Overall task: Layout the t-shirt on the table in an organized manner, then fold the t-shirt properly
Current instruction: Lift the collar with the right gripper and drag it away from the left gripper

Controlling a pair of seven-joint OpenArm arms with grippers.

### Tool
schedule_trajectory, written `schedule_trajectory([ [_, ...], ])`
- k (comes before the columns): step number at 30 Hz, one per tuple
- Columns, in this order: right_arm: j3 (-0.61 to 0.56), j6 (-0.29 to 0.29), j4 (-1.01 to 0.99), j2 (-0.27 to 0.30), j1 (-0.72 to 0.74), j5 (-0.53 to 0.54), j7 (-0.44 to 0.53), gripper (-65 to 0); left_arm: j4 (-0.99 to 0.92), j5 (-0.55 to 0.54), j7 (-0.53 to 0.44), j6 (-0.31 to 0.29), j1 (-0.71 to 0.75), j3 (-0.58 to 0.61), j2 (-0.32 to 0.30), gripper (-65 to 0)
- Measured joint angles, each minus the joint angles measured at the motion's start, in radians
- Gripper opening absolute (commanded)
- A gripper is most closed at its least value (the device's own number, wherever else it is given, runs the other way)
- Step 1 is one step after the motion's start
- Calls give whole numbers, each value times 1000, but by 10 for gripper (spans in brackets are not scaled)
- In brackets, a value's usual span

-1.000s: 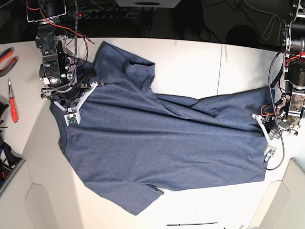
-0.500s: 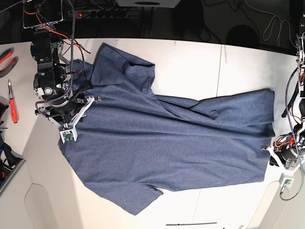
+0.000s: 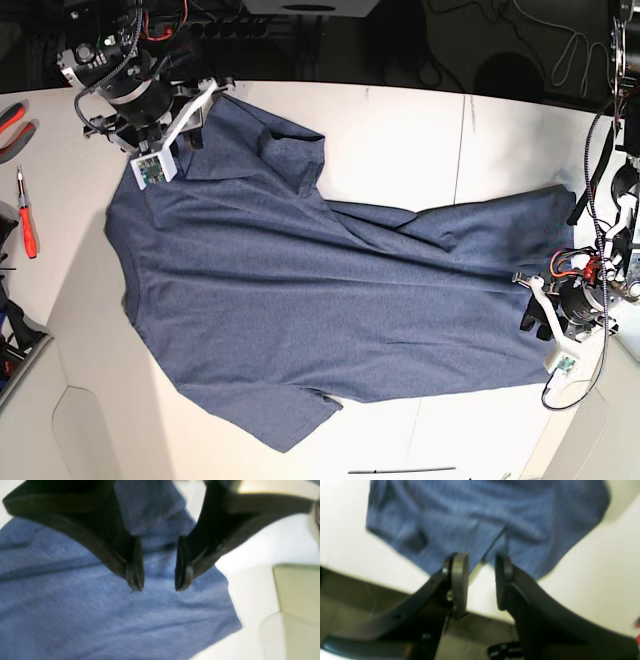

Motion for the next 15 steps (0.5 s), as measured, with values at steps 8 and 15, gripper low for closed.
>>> schedule_trajectory([
  [8, 116, 18, -51, -75, -100, 96, 71, -432, 76, 54, 0, -6, 108, 0, 32, -406],
  [15, 251, 122, -250, -117, 1, 300, 81, -430, 76, 77, -9, -3, 124, 0, 45, -406],
])
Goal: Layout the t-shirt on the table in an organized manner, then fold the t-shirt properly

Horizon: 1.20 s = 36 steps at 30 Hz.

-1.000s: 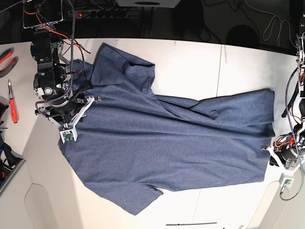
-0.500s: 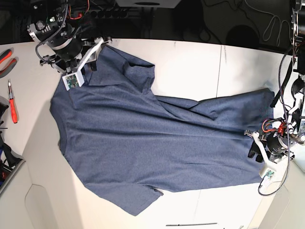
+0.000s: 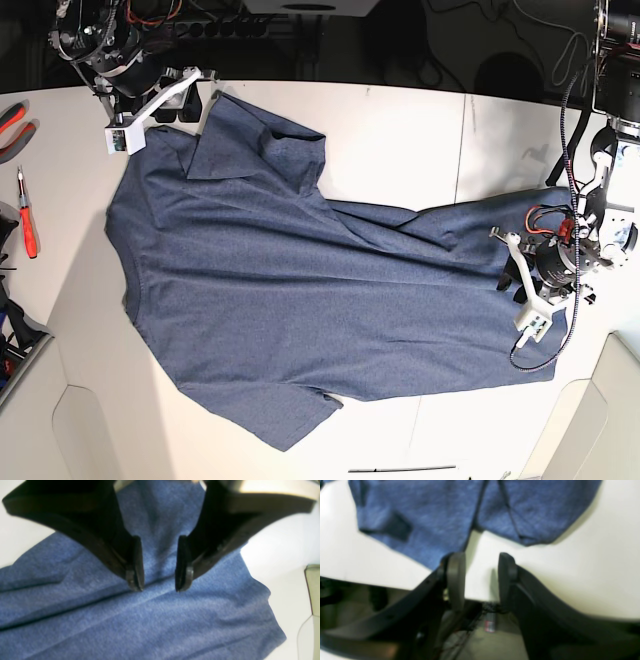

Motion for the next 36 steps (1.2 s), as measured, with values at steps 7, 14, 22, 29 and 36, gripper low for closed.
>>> schedule_trajectory([
  [7, 2, 116, -231, 0, 112, 171, 13, -431, 0, 3, -6, 0, 3, 0, 1, -406],
  [14, 1, 136, -251, 0, 122, 217, -79, -650, 0, 2, -6, 1, 2, 0, 3, -406],
  [22, 1, 148, -138, -2, 68, 251, -212, -650, 0, 32, -6, 110, 5, -41, 3, -407],
  [29, 1, 159, 85, -3, -58, 257, -260, -650, 0, 13, 0, 59, 22, -174, 3, -407],
  [36, 1, 159, 118, -2, -112, 257, -285, -650, 0, -51, 189, -83, 22, -247, 2, -381],
])
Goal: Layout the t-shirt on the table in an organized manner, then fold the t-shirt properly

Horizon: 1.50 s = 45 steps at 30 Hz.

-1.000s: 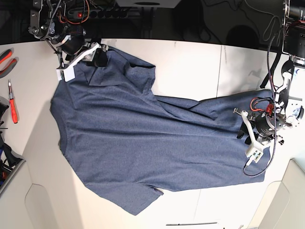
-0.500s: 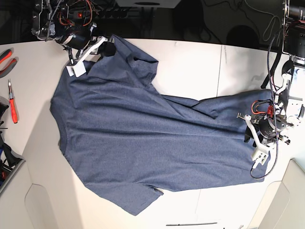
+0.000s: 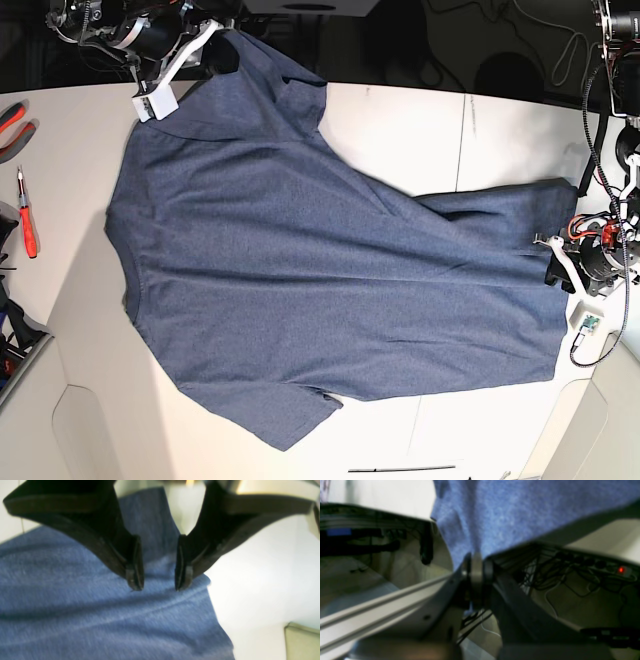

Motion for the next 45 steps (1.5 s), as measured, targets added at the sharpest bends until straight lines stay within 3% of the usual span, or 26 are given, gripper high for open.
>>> schedule_trajectory([
  [4, 0, 0, 0, 0, 3, 1, 3, -650, -11, -3, -7, -15, 0, 2, -39, -320],
  [10, 0, 7, 0, 0, 3, 1, 2, -650, -138, -2, -46, -2, -3, -1, -105, -320],
  [14, 0, 14, 0, 0, 3, 1, 3, -650, -271, 0, -107, -31, 0, -1, -108, -320],
  [19, 0, 14, 0, 0, 3, 1, 3, -650, -309, -113, -119, -105, -1, -1, -108, -320],
  [33, 0, 14, 0, 0, 3, 1, 2, -650, -308, -132, -169, -115, -6, -1, -107, -323],
  [40, 0, 15, 0, 0, 5, 1, 2, -650, -308, -132, -173, -135, -5, -1, -65, -547],
  [42, 0, 14, 0, 0, 5, 1, 2, -650, -309, -131, -176, -138, -5, 0, -66, -638],
  [45, 0, 14, 0, 0, 5, 1, 2, -650, -308, -131, -207, -137, -6, -1, -75, -650],
])
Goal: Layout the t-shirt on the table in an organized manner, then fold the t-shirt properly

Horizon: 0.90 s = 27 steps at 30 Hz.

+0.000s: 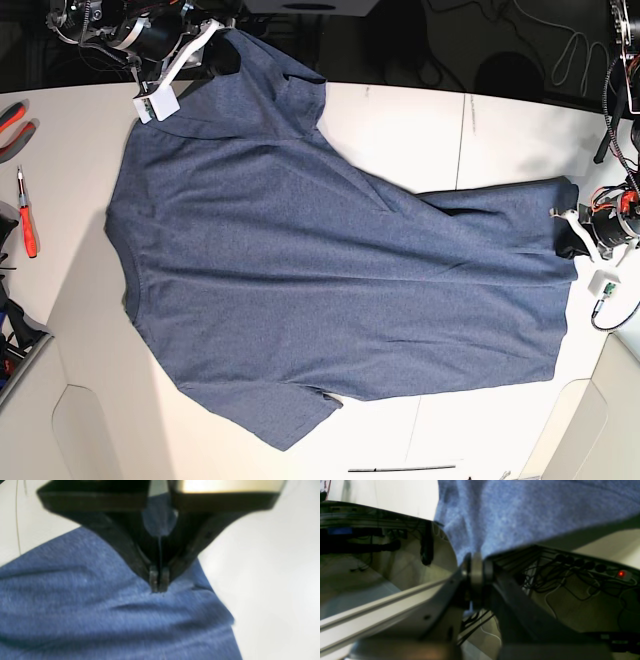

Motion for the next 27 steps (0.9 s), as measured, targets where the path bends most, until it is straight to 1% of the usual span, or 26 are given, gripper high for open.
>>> schedule_trajectory([
  [2, 0, 0, 0, 0, 0, 0, 0, -650, 5, 1, 1, 0, 0, -8, -2, -650],
  [5, 0, 0, 0, 0, 0, 0, 0, -650, 24, -11, 53, -4, 2, -46, -2, -650],
  [7, 0, 0, 0, 0, 0, 0, 0, -650, 41, -88, 89, -48, 6, -81, -3, -650],
  [9, 0, 0, 0, 0, 0, 0, 0, -650, 45, -125, 98, -49, 5, -113, -2, -650],
  [11, 0, 0, 0, 0, 0, 0, 0, -650, 45, -130, 99, -49, 5, -143, -2, -650],
  [12, 0, 0, 0, 0, 0, 0, 0, -650, 45, -113, 98, -49, 6, -153, -2, -650],
  [13, 0, 0, 0, 0, 0, 0, 0, -650, 45, -80, 95, -49, 6, -154, -5, -578],
  [14, 0, 0, 0, 0, 0, 0, 0, -650, 45, -51, 93, -49, 6, -154, -5, -472],
  [15, 0, 0, 0, 0, 0, 0, 0, -650, 41, -40, 85, -49, 6, -154, -4, -391],
  [16, 0, 0, 0, 0, 0, 0, 0, -650, 32, -40, 76, -49, 6, -154, -2, -354],
  [19, 0, 0, 0, 1, 0, 0, 0, -650, -14, -43, 69, -50, 5, -150, -2, -352],
  [22, 0, 0, 0, 3, 0, 0, 0, -650, -74, -41, 20, -50, 6, -138, 1, -352],
  [24, 0, 13, 0, 3, 0, 0, -1, -650, -97, -39, 6, -49, 6, -132, 4, -354],
  [25, 0, 20, 0, 3, 0, 0, 0, -650, -100, -43, 4, -49, 6, -131, 5, -358],
  [27, 0, 22, 0, 3, 0, 0, 0, -650, -100, -72, 2, -49, 6, -131, 3, -395],
])
